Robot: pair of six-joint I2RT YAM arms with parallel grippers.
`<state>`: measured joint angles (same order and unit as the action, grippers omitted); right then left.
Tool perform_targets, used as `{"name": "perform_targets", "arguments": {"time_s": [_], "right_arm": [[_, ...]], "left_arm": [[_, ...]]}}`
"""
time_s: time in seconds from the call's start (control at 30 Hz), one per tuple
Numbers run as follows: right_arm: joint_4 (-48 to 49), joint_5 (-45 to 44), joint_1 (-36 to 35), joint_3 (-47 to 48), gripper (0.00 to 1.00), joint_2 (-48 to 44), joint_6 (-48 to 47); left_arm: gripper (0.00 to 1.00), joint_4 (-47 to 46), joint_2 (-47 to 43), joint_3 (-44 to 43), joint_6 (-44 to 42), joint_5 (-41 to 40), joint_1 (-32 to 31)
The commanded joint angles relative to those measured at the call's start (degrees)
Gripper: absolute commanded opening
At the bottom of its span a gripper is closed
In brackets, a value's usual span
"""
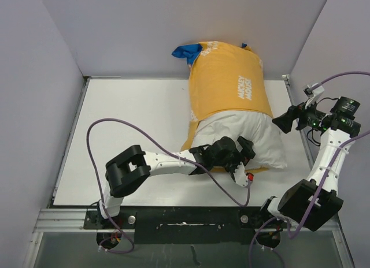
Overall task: Put the pillow into the pillowcase
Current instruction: Stuff the pillow into the pillowcase.
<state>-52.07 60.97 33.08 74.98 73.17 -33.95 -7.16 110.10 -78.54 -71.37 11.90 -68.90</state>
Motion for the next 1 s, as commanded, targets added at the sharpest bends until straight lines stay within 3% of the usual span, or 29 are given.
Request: {"name": "perform_targets", "arguments": {"time_s": [0.0,0.07,0.13,0.2,0.33,0.53,0.73,0.87,0.97], "right_arm": [[-0.8,-0.1,0.5,-0.2,0.92,-0.8,-2.0],[-1.6,-1.0,0.8,-0.5,0.92,-0.5,-3.1],[-1.5,-1.7,1.1,-1.5,0.92,-0.7,-3.6],[-1.6,-2.3,1.4,-2.5,0.92,-0.5,-4.1],[-1.7,-3.8,1.6,-4.0,0.92,1.2,-5.0],[-3.0,-7.3,0.7,-4.5,0.92,4.9,-5.8],[-1.3,-18.2,-19.5,-3.9,0.87,9.2,-2.5],[-3.8,-15.8,-31.2,0.3,0.64,10.4,-3.4],[-7.2,-11.1,-40.0,4.9,0.28,10.7,-5.3]], "left_arm": [[0.98,-10.1,8.0,-3.3,-9.4,-14.7,1.0],[0.88,-10.9,10.4,-5.8,-7.0,-19.9,1.2],[0.62,-6.8,12.1,-10.5,-2.2,-24.9,1.6],[0.02,-1.5,12.3,-13.2,3.0,-28.3,2.2],[0.00,-2.6,5.8,-8.6,10.6,-30.9,3.2],[0.00,14.5,-8.3,-11.0,31.0,-30.9,4.6],[0.00,25.1,-17.5,-14.9,39.3,-28.9,1.5],[0.00,29.4,-22.1,-14.6,42.2,-29.7,-3.1],[0.00,31.9,-25.1,-14.3,44.5,-31.8,-7.1]]}}
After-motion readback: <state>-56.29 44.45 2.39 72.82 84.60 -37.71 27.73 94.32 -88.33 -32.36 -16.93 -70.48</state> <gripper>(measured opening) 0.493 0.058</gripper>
